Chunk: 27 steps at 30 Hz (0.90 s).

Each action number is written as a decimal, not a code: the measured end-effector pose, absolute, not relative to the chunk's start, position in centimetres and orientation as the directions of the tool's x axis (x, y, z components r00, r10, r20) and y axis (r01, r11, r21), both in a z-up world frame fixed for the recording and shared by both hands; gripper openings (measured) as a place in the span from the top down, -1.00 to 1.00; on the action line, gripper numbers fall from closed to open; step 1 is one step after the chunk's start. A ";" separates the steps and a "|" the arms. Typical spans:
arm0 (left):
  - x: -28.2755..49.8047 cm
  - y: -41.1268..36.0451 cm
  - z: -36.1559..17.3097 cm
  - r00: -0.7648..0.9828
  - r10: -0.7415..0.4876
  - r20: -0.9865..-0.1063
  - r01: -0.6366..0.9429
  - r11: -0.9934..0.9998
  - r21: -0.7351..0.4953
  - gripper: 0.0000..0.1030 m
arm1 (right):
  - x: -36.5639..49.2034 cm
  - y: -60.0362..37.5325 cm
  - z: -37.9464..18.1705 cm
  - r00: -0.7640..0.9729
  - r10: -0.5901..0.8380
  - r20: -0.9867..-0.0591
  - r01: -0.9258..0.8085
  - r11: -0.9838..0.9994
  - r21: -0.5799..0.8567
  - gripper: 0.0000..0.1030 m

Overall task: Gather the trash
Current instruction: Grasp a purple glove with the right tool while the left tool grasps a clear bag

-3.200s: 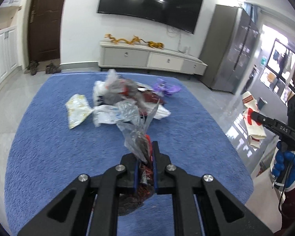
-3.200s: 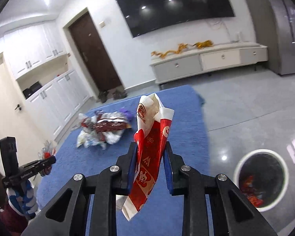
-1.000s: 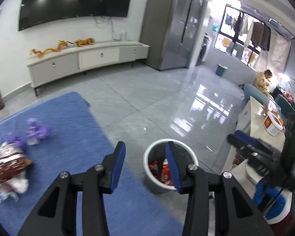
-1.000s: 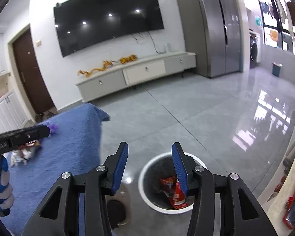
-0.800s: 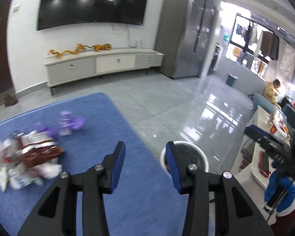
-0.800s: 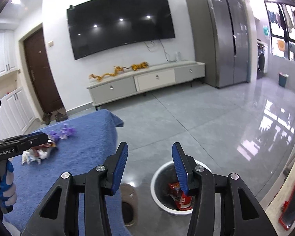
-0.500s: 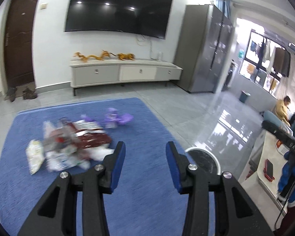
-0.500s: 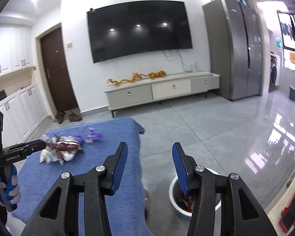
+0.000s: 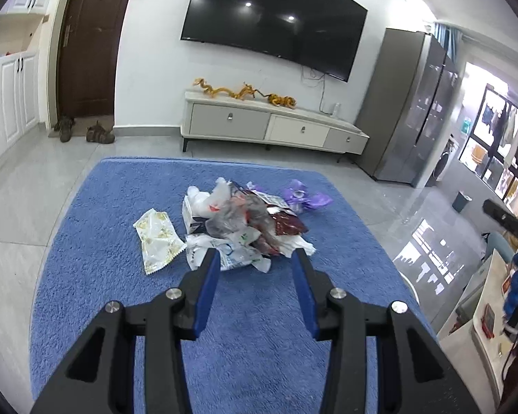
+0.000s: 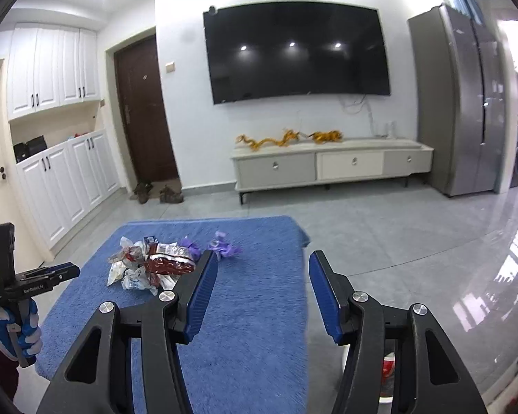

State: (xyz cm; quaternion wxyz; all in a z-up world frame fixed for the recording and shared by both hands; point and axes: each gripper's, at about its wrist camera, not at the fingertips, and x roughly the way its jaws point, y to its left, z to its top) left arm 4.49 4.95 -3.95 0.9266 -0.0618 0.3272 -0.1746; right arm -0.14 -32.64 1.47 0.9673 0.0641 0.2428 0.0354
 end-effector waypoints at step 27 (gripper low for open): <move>16.0 2.9 -9.2 0.640 -0.387 -0.664 0.259 0.922 -0.287 0.48 | 25.9 -25.1 -10.4 0.696 0.303 -0.651 -0.188 0.952 0.242 -0.23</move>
